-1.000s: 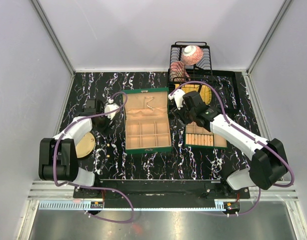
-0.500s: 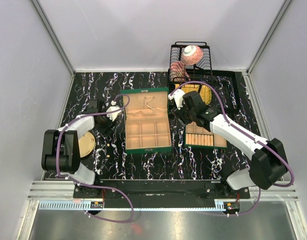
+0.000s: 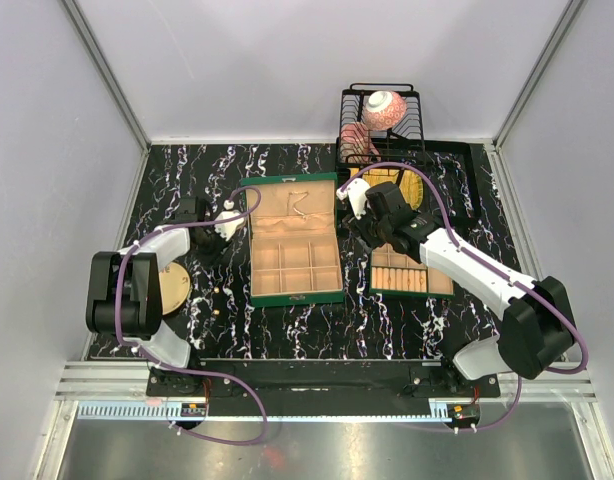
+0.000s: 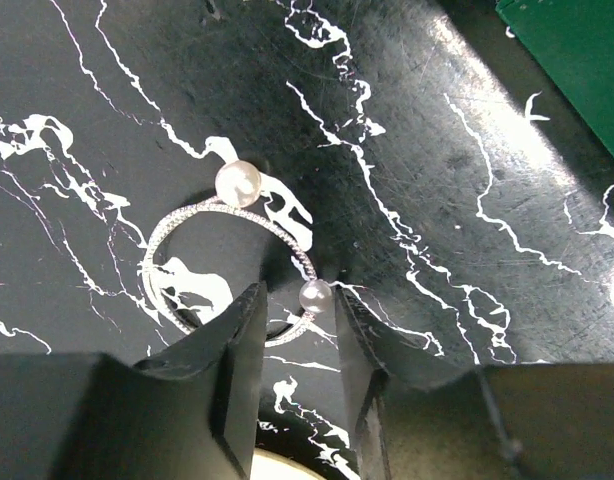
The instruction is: Organize the mixed jewelry
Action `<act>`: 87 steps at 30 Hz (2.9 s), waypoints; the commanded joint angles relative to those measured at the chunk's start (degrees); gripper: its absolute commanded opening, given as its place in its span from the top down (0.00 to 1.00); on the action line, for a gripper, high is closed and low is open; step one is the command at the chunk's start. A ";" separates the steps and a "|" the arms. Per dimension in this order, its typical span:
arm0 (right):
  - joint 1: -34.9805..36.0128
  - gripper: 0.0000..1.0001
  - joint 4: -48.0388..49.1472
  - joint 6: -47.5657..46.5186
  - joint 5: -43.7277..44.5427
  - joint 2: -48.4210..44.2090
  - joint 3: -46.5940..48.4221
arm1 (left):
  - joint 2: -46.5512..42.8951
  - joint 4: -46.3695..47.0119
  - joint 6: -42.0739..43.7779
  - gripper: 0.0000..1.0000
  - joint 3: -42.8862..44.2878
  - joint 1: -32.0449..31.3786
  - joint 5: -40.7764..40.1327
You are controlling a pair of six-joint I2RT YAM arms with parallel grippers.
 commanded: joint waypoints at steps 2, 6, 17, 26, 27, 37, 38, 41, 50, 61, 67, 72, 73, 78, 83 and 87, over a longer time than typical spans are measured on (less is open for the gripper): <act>-0.80 0.43 1.20 -0.55 0.63 -0.11 -0.32 | -0.29 1.35 0.96 0.71 -0.07 0.26 1.37; -0.80 0.44 1.20 -0.46 0.63 0.07 -0.32 | -1.87 1.18 1.05 0.86 -1.13 0.26 1.46; -0.89 0.44 1.12 -0.46 0.81 0.07 -0.59 | -9.87 -0.58 -0.09 1.00 -0.87 1.93 2.86; -1.15 0.44 1.20 -0.46 1.16 -0.02 -0.59 | -25.14 -10.75 0.52 1.00 0.97 3.25 9.71; -1.24 0.44 1.20 -0.37 1.33 0.16 -0.50 | -26.39 -12.34 0.61 1.00 1.41 2.38 11.29; -3.86 0.46 2.08 0.86 5.46 2.53 1.25 | -35.10 -20.27 -6.77 1.00 6.86 -20.64 5.07; -4.40 0.46 2.08 1.38 5.73 2.62 1.35 | -33.88 -20.27 -7.64 1.00 7.39 -23.44 4.37; -6.24 0.46 2.08 2.18 6.78 3.32 1.87 | -29.41 -18.96 -8.70 1.00 9.68 -27.93 2.61; -8.97 0.46 2.08 2.53 7.31 2.36 1.61 | -12.70 -12.45 -8.27 1.00 14.42 -38.32 -4.86; -10.11 0.46 2.08 2.44 6.17 1.39 1.17 | -0.83 -7.97 -6.77 1.00 18.03 -41.13 -8.21; -10.29 0.46 2.08 2.35 5.64 1.48 1.08 | 1.98 -7.09 -6.42 1.00 18.03 -41.22 -7.68; -10.47 0.46 2.17 2.18 5.47 1.39 0.64 | 3.13 -5.95 -6.07 1.00 16.80 -41.22 -8.65; -10.55 0.46 2.17 2.18 5.38 1.39 0.56 | 3.22 -5.51 -5.98 1.00 16.54 -41.22 -8.74; -10.73 0.46 2.26 2.18 5.12 1.56 0.47 | 3.48 -4.37 -5.63 1.00 15.31 -41.13 -9.26; -10.73 0.46 2.26 2.18 4.94 1.48 0.12 | 3.31 -3.05 -5.45 1.00 13.29 -41.05 -10.58; -10.64 0.46 2.26 2.27 4.68 1.56 0.12 | 3.31 -1.64 -5.54 1.00 12.23 -41.13 -11.46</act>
